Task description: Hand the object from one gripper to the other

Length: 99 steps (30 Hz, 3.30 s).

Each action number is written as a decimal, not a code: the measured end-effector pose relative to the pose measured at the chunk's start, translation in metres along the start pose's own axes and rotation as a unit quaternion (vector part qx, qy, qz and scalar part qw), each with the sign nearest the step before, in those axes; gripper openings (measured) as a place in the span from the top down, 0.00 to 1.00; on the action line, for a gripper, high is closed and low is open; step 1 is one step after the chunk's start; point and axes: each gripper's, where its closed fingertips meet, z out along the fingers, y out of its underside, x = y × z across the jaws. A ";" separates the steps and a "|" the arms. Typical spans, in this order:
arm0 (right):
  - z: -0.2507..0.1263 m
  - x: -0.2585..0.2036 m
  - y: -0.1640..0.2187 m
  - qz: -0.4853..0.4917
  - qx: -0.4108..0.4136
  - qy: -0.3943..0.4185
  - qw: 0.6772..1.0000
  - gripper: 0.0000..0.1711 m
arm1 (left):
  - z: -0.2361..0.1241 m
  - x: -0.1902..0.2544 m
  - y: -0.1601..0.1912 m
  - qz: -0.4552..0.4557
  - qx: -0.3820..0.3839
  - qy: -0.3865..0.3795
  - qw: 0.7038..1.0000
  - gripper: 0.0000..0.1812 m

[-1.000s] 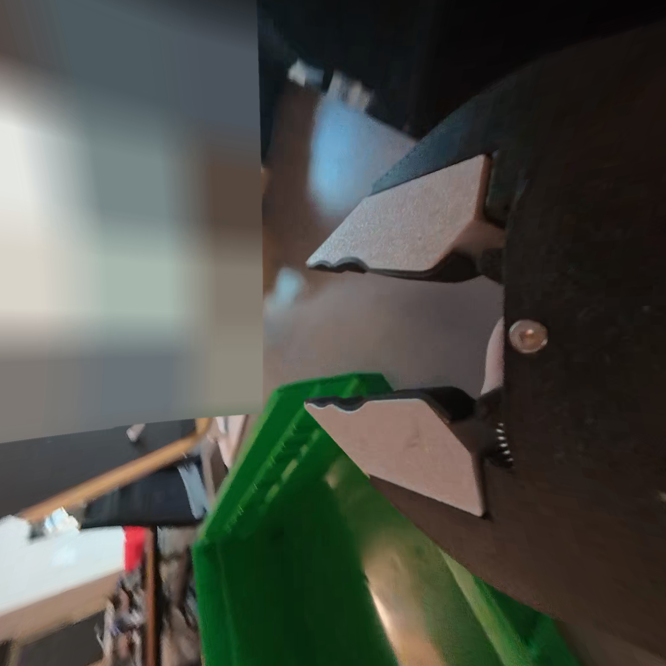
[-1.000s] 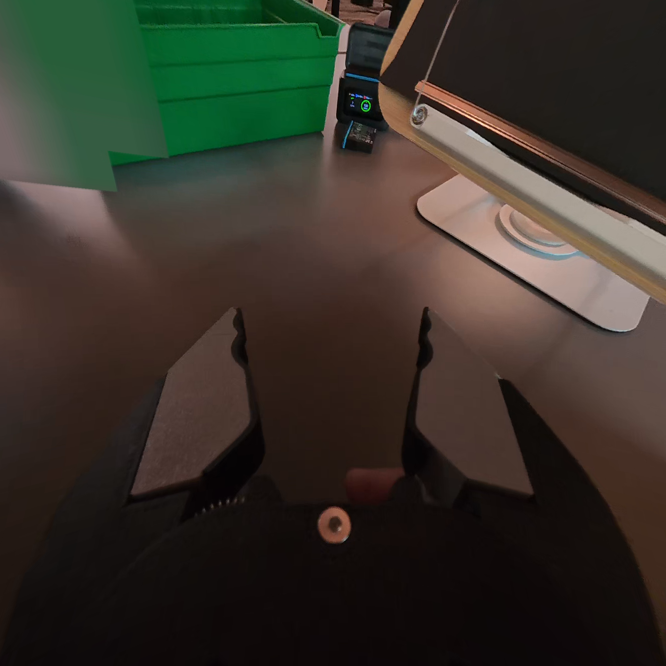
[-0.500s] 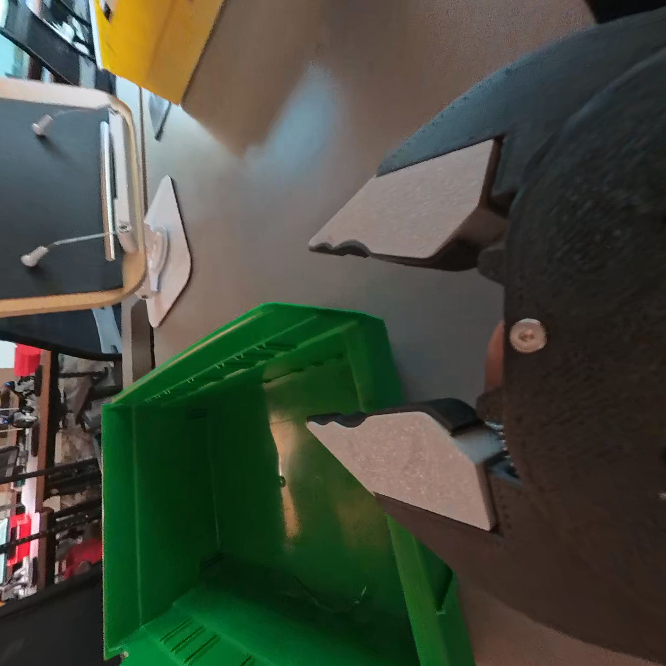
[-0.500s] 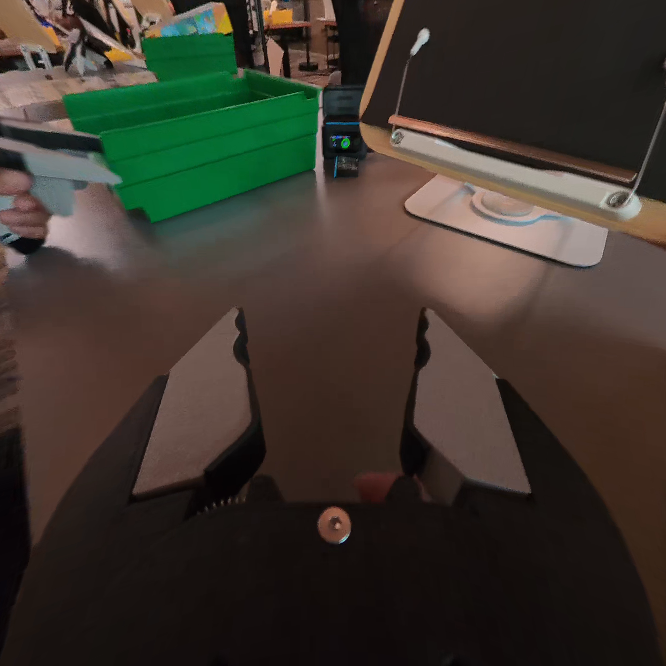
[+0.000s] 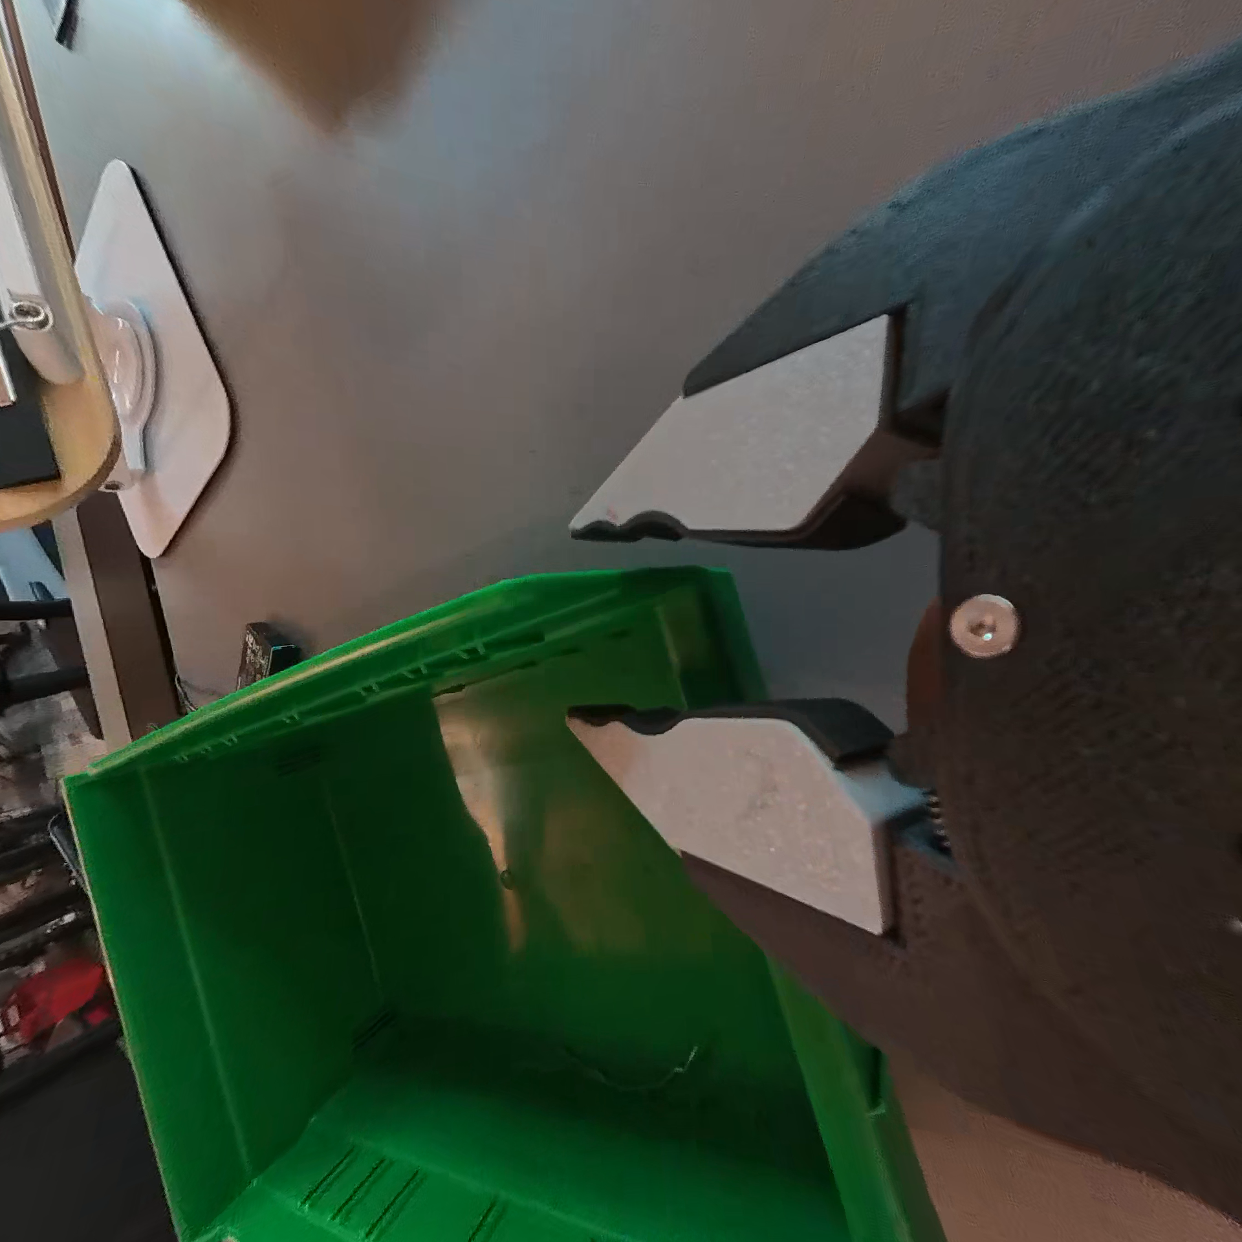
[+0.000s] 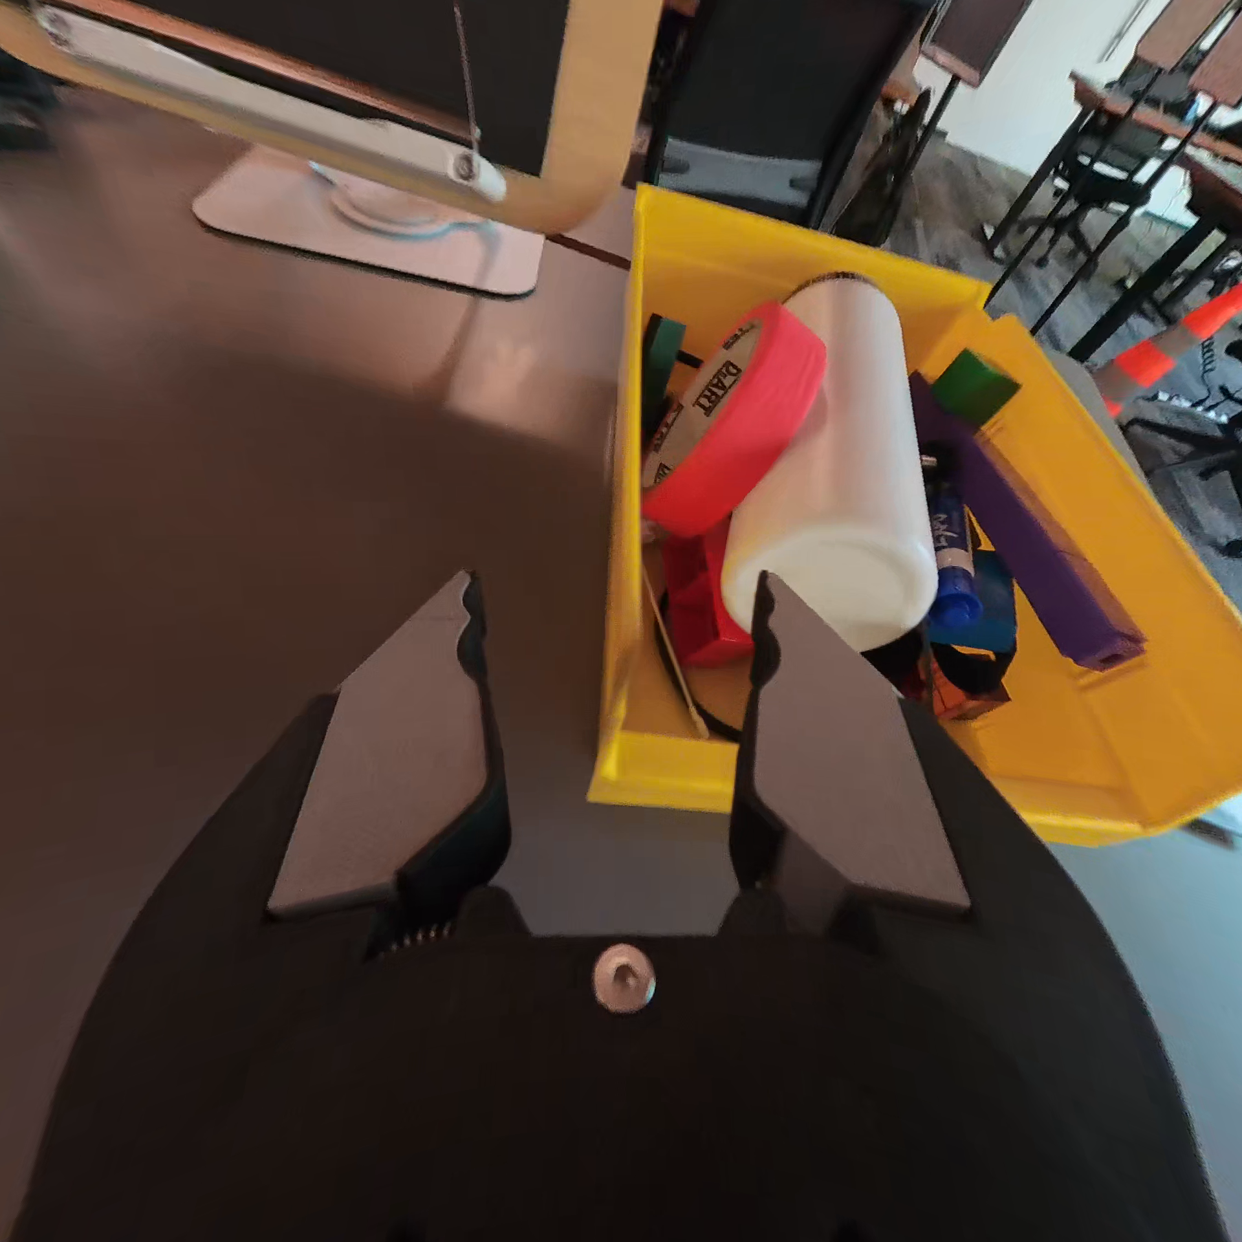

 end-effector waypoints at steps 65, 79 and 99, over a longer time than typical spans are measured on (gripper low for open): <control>-0.140 -0.169 -0.063 -0.023 0.068 -0.240 0.968 0.73 | -0.204 0.245 -0.090 0.301 0.291 0.179 0.890 0.96; -0.125 -0.091 -0.012 -0.026 0.040 -0.145 0.988 0.72 | -0.104 0.412 -0.052 0.180 0.149 0.391 0.890 0.89; -0.070 -0.015 0.016 -0.224 -0.099 0.080 0.966 0.83 | -0.086 0.063 0.017 0.072 0.035 0.084 0.993 0.84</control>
